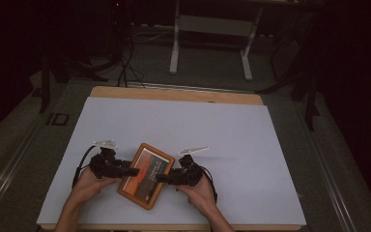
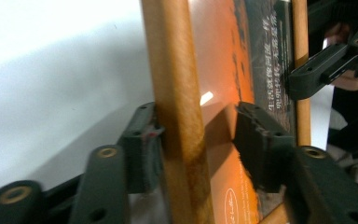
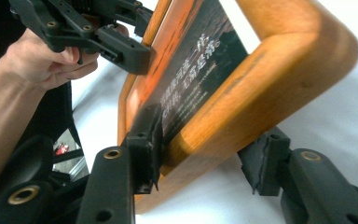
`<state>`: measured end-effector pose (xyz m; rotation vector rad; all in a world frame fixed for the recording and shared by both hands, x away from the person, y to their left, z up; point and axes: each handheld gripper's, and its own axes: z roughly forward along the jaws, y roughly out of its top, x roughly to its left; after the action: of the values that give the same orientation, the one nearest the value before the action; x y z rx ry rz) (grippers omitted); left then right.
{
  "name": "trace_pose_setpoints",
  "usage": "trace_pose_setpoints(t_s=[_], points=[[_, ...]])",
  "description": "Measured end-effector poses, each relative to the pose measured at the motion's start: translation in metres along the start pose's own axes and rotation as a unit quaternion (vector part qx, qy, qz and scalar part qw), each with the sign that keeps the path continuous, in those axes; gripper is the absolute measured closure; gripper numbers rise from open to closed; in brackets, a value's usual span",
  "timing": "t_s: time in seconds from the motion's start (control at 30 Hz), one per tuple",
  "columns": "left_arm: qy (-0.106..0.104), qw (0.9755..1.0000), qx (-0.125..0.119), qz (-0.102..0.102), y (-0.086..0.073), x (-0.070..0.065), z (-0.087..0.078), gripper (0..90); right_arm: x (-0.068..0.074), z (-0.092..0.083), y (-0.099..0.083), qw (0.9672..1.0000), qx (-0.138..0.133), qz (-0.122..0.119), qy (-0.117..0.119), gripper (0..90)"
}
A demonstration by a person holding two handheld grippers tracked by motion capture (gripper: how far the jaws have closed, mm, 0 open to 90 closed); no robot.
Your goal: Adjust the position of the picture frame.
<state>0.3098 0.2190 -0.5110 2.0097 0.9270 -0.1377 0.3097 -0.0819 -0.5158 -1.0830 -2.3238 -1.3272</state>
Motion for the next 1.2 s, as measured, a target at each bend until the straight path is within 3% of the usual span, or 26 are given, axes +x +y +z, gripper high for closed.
trace_pose_setpoints(t_s=[0.33,0.5,0.9,1.2], points=[[0.001,0.9994,-0.029,0.017,0.0,-0.01,-0.011,63.9,0.001,-0.016,0.017,0.9995,-0.018,-0.018,0.016,62.7],[0.004,0.9984,-0.042,0.038,0.004,-0.018,-0.008,67.7,0.002,-0.029,0.025,0.9988,-0.018,-0.046,0.007,63.8],[0.025,0.9962,-0.045,0.071,0.031,-0.043,0.025,67.7,-0.011,-0.069,0.034,0.9963,-0.031,-0.076,-0.026,61.3],[0.034,0.9958,-0.051,0.067,0.048,-0.061,0.051,67.7,-0.027,-0.099,0.036,0.995,-0.026,-0.087,-0.042,59.0]])
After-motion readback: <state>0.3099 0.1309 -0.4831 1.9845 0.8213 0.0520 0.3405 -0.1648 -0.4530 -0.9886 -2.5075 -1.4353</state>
